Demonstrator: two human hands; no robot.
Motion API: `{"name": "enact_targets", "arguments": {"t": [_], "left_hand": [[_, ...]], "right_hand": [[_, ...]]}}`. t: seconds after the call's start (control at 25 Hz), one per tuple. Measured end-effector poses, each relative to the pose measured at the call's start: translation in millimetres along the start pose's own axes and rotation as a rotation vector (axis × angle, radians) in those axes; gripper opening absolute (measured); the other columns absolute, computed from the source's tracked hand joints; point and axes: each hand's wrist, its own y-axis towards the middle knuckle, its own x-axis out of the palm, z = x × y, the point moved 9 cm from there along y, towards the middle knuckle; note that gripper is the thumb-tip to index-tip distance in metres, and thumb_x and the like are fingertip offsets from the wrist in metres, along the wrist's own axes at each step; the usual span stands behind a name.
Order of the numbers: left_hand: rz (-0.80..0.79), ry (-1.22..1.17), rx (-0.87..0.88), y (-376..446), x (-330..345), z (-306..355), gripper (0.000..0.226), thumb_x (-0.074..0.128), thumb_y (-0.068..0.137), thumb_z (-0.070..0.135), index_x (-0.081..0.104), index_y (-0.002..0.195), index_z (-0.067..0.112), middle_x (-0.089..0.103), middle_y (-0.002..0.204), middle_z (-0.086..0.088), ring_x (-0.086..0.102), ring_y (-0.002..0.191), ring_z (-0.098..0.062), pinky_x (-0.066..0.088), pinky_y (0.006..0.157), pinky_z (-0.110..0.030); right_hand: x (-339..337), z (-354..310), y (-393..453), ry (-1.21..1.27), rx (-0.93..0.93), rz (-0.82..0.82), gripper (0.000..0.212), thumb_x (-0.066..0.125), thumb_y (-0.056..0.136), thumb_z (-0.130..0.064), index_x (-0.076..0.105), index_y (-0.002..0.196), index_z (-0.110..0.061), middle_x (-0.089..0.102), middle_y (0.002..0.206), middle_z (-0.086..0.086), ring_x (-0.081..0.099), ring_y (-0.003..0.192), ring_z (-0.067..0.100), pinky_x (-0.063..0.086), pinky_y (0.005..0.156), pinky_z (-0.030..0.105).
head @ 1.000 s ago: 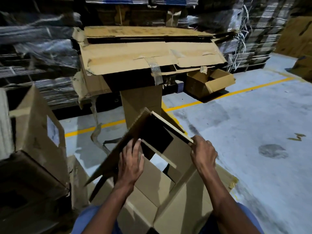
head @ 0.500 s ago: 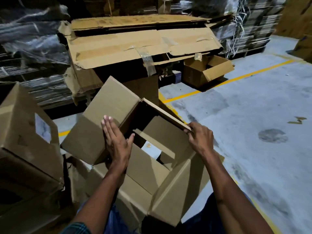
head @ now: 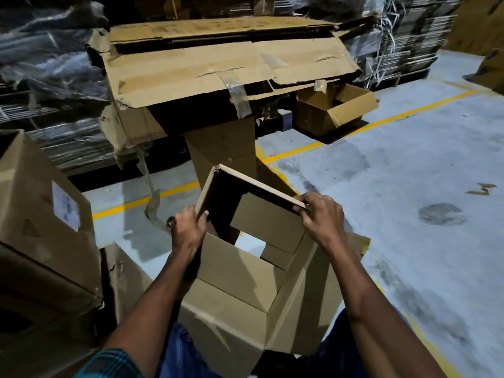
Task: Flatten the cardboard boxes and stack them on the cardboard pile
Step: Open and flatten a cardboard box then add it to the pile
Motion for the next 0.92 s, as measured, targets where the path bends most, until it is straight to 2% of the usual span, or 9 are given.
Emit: {"name": "enact_targets", "arguments": {"t": [0.12,0.24,0.4,0.44,0.52,0.6,0.64,0.72,0.92], "left_hand": [[-0.077,-0.008,-0.029,0.4,7.4,-3.5,0.03,0.066,0.092,0.026,0.066,0.087,-0.004,0.064,0.072,-0.024,0.064,0.07,-0.041,0.036,0.056,-0.033],[-0.182,0.07,-0.065,5.2,17.0,-4.8,0.03,0.065,0.091,0.029,0.068,0.09,-0.001,0.066,0.077,-0.024,0.065,0.075,-0.042,0.045,0.059,-0.037],[-0.261,0.129,-0.083,8.2,22.7,4.2,0.029,0.063,0.092,0.029,0.067,0.094,0.001,0.066,0.082,-0.021,0.064,0.08,-0.041,0.05,0.066,-0.038],[-0.281,0.123,-0.073,7.9,25.9,7.6,0.028,0.063,0.092,0.028,0.067,0.093,0.001,0.065,0.082,-0.02,0.064,0.08,-0.04,0.05,0.065,-0.037],[-0.308,0.107,-0.051,6.7,30.2,14.0,0.028,0.064,0.091,0.029,0.066,0.089,0.001,0.063,0.078,-0.017,0.065,0.078,-0.038,0.046,0.06,-0.033],[-0.325,0.11,0.009,5.1,32.5,27.0,0.029,0.066,0.09,0.029,0.065,0.085,0.001,0.059,0.073,-0.014,0.063,0.075,-0.036,0.04,0.059,-0.03],[-0.336,0.117,0.042,4.1,33.3,34.4,0.028,0.066,0.09,0.029,0.065,0.085,0.002,0.057,0.072,-0.013,0.062,0.073,-0.035,0.038,0.059,-0.03],[-0.362,0.137,0.077,4.1,32.4,44.3,0.026,0.066,0.09,0.027,0.064,0.084,0.002,0.054,0.071,-0.013,0.059,0.072,-0.034,0.036,0.06,-0.03],[-0.442,0.138,0.109,2.5,38.1,49.9,0.037,0.067,0.088,0.026,0.044,0.064,0.01,0.05,0.066,-0.011,0.061,0.077,-0.041,0.034,0.06,-0.032]], "right_hand": [[1.5,6.6,-1.9,-0.025,0.1,-0.025,0.024,0.074,0.087,-0.028,0.07,0.111,-0.027,0.071,0.106,-0.004,0.059,0.101,0.028,0.045,0.07,0.035],[1.0,-3.7,-7.1,-0.067,0.139,0.028,0.037,0.072,0.083,-0.009,0.064,0.117,-0.021,0.066,0.119,-0.004,0.052,0.117,0.029,0.052,0.066,0.037],[10.2,-59.4,-23.2,-0.107,-0.069,0.148,0.055,0.07,0.074,-0.001,0.063,0.126,-0.016,0.064,0.127,-0.003,0.054,0.115,0.03,0.056,0.057,0.036],[26.9,-72.1,-28.0,-0.093,-0.098,0.054,0.058,0.07,0.075,-0.004,0.059,0.131,-0.016,0.06,0.133,-0.003,0.052,0.117,0.03,0.057,0.058,0.036],[81.8,-88.6,-45.1,-0.093,-0.104,-0.276,0.072,0.068,0.084,-0.015,0.038,0.149,-0.016,0.035,0.156,0.001,0.035,0.137,0.031,0.058,0.084,0.045],[135.5,-86.7,-65.9,-0.191,-0.124,-0.544,0.08,0.059,0.095,-0.029,0.012,0.158,-0.013,0.007,0.166,0.009,0.011,0.151,0.036,0.034,0.114,0.056],[153.0,-82.7,-70.4,-0.256,-0.148,-0.612,0.081,0.053,0.099,-0.035,0.003,0.159,-0.012,-0.002,0.167,0.012,0.002,0.152,0.037,0.021,0.118,0.059],[174.6,-71.1,-72.3,-0.314,-0.165,-0.67,0.078,0.043,0.103,-0.039,-0.005,0.159,-0.013,-0.012,0.166,0.013,-0.009,0.152,0.036,0.008,0.119,0.059],[198.1,-47.2,-70.1,-0.436,-0.154,-0.738,0.066,0.03,0.107,-0.04,-0.004,0.16,-0.018,-0.01,0.167,0.004,-0.017,0.152,0.028,0.002,0.119,0.054]]}}
